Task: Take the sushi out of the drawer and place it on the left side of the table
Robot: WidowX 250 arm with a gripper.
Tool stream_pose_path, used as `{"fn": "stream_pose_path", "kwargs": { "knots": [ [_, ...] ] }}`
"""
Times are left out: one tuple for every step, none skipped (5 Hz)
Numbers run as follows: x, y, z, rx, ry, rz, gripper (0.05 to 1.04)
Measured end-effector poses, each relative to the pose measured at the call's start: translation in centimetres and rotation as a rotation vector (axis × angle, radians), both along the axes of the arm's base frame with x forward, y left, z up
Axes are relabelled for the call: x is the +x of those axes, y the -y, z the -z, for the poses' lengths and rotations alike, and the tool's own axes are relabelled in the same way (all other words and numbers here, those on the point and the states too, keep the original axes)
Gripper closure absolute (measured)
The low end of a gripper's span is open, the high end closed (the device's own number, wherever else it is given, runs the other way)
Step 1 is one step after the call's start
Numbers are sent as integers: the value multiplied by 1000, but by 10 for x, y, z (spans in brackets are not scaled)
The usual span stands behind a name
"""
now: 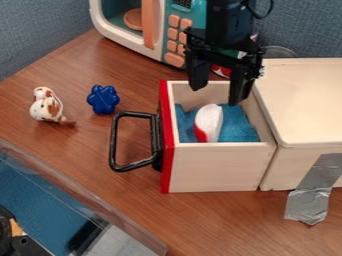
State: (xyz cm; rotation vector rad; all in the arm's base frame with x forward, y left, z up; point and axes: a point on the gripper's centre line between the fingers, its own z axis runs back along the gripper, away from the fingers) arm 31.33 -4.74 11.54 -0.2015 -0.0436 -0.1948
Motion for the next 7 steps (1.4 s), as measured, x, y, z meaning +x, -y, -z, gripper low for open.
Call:
{"fn": "stream_pose_path", "kwargs": {
  "knots": [
    [0,-1,3,9,11,15,84],
    [2,-3,4,39,34,61,84],
    [0,-6,13,67,14,86,84],
    [-2,-8,24,81,-7,101,84],
    [-2,-10,27,90,-4,100,84],
    [-4,-9,42,103,-31,96,84],
    [-7,-8,58,124,-51,106,139]
  ]
}}
